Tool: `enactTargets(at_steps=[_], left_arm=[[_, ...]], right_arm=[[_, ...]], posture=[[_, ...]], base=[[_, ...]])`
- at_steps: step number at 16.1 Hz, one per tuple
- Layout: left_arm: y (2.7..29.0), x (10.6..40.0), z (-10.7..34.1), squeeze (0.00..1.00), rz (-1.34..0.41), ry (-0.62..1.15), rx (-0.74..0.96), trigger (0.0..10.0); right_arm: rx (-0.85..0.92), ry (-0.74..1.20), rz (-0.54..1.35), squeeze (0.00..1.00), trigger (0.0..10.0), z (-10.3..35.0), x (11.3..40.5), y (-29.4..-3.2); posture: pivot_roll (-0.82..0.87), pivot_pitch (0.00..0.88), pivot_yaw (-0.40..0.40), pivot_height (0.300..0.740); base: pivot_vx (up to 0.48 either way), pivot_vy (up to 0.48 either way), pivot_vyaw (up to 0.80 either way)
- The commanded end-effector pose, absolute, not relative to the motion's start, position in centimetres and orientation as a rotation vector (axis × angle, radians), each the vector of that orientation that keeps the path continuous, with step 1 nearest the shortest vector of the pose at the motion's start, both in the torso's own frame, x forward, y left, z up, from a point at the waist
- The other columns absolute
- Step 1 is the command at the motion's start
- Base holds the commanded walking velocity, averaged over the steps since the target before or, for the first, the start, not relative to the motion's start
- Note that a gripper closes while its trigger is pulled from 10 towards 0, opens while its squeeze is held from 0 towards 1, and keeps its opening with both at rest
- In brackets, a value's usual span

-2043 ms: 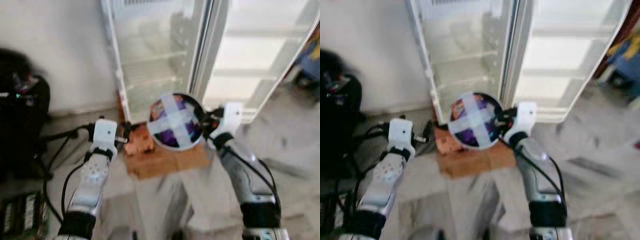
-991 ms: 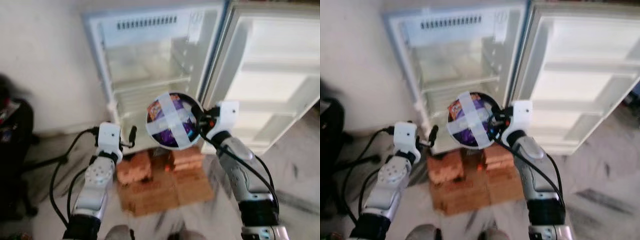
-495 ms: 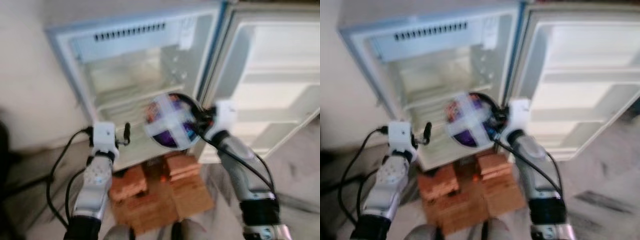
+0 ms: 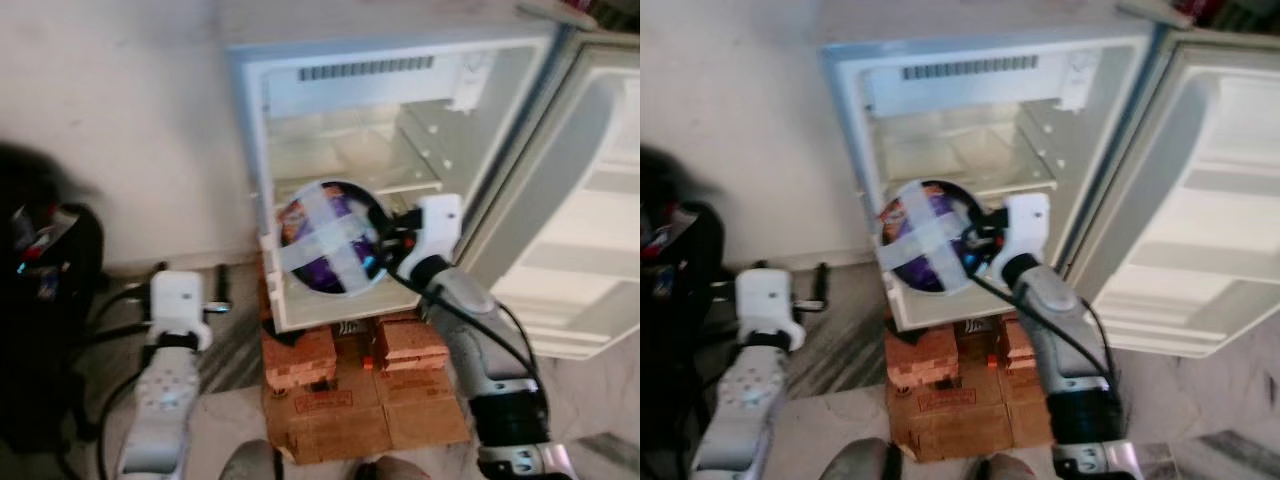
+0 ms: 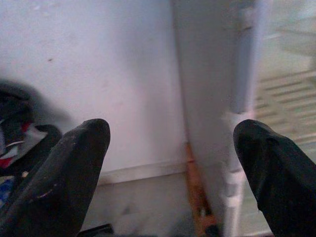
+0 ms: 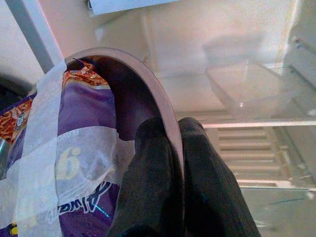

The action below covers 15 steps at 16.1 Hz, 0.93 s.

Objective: Restocking fridge

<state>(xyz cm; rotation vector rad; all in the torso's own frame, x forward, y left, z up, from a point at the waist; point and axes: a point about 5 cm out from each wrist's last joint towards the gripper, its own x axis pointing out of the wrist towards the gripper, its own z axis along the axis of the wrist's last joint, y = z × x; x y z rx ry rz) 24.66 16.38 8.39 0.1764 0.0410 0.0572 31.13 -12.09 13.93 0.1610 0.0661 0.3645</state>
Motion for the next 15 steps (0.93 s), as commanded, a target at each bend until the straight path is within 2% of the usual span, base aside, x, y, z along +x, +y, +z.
enactTargets(at_steps=[1,5,11,15], left_arm=[[16.28,24.61,8.67,0.0,0.043,0.034,0.186,10.0],[15.95,24.67,8.85,0.0,0.018,0.034,0.144,10.0],[15.76,24.47,9.05,0.0,0.014,0.042,0.138,10.0],[15.39,24.45,8.97,0.0,-0.003,0.048,0.126,10.0]], right_arm=[[0.163,0.036,0.361,0.0,10.0,14.44,31.37,-12.2],[0.174,0.027,0.369,0.0,10.0,14.75,31.6,-11.66],[0.159,0.021,0.383,0.0,10.0,14.93,31.72,-11.53],[0.146,0.019,0.376,0.0,10.0,15.05,31.96,-11.58]], posture=[[0.1,0.092,-0.03,0.74],[0.11,0.094,-0.033,0.74],[0.11,0.1,-0.034,0.74],[0.11,0.1,-0.036,0.74]], base=[[0.0,0.0,0.0],[0.0,0.0,0.6],[0.469,0.0,0.0],[0.068,0.0,0.0]])
